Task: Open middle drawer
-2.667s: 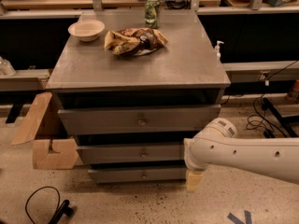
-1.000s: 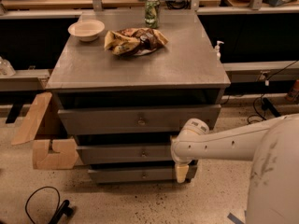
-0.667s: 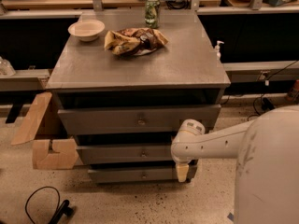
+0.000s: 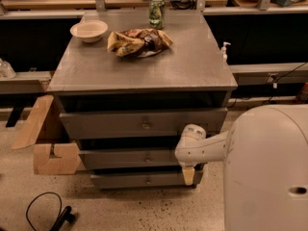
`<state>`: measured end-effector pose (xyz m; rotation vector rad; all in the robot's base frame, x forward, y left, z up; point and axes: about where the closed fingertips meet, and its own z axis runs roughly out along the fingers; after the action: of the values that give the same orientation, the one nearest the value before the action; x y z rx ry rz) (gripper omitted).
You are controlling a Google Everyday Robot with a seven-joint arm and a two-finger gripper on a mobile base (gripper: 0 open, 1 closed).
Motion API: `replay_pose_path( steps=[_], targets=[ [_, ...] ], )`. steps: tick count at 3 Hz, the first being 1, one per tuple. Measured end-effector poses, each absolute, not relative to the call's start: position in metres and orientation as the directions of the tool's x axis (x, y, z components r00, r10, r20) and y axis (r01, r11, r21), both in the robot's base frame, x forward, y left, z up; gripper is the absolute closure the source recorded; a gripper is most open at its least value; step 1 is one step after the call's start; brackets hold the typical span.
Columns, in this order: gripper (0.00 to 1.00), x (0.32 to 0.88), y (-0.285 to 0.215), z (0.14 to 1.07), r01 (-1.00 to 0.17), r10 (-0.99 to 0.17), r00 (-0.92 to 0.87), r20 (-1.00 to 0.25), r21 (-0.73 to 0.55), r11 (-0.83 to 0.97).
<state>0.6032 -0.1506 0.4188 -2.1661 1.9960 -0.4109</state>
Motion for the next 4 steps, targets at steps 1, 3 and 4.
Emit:
replay_pose_path(
  steps=[1, 3, 4],
  targets=[
    [0.18, 0.612, -0.150, 0.408, -0.953, -0.994, 0.058, 0.097, -0.291, -0.084],
    [0.72, 0.612, -0.142, 0.427, -0.960, -0.997, 0.023, 0.069, -0.277, -0.041],
    [0.95, 0.602, -0.142, 0.442, -0.960, -0.999, 0.013, 0.052, -0.279, -0.027]
  ],
)
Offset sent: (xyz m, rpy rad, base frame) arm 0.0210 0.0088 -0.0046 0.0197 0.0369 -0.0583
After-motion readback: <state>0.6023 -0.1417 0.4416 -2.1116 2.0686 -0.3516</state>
